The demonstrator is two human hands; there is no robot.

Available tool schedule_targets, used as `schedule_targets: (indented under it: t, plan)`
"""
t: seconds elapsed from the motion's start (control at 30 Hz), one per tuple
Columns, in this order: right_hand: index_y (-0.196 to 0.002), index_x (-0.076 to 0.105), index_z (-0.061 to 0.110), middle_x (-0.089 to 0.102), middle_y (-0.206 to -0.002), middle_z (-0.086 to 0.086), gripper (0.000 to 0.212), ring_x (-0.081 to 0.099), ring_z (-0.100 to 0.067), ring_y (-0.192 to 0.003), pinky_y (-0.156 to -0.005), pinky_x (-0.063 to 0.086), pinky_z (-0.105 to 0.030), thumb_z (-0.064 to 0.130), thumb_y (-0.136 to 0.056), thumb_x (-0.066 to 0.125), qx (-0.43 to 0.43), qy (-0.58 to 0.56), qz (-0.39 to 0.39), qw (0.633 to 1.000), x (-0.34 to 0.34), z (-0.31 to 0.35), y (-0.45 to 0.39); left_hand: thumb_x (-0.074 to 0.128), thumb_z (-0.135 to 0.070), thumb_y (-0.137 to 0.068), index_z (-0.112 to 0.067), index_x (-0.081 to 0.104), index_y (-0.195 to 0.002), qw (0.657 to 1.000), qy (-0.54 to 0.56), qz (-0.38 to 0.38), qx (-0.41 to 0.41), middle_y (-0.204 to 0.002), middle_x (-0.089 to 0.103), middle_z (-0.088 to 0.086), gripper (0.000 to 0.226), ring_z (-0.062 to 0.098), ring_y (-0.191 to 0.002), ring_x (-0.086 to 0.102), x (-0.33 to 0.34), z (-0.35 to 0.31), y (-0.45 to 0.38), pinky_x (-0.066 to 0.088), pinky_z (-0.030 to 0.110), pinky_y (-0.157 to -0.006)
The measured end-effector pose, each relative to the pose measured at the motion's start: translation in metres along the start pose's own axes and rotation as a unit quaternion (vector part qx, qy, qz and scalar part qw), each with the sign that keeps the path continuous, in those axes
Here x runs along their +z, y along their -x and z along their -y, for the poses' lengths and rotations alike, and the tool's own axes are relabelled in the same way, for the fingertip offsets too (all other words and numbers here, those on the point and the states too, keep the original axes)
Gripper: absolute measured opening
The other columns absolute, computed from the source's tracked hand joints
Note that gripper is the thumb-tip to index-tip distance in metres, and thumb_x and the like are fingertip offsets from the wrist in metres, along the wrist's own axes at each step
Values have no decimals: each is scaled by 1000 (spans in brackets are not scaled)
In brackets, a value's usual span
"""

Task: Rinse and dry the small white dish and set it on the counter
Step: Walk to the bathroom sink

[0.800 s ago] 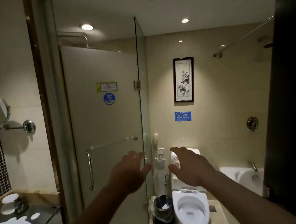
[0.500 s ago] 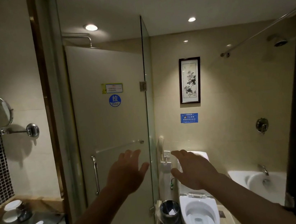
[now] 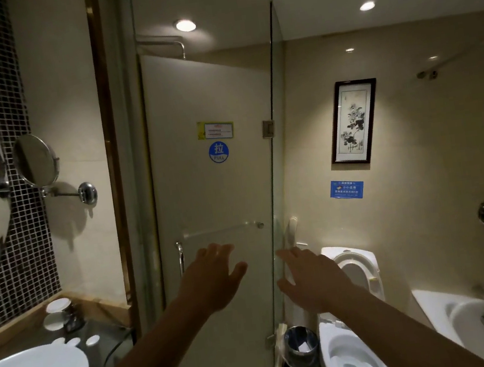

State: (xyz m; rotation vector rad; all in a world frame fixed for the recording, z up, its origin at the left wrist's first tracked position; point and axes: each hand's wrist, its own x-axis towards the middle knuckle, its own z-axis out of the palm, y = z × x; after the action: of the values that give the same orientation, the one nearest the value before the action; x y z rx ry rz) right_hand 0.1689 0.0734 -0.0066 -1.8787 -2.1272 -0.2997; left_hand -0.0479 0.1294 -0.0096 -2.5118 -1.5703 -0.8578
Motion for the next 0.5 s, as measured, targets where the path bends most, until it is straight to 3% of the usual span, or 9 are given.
schedule_targets:
  t: [0.5]
  plan:
    - [-154, 23, 24, 43, -152, -5, 68, 49, -26, -130, -104, 43, -44, 50, -96, 48, -79, -15, 25, 996, 49, 12, -83, 44, -57, -94, -25, 39, -143, 995, 10, 1, -96, -150, 40, 2, 59, 20, -136, 36, 19, 61, -13, 36, 40, -108]
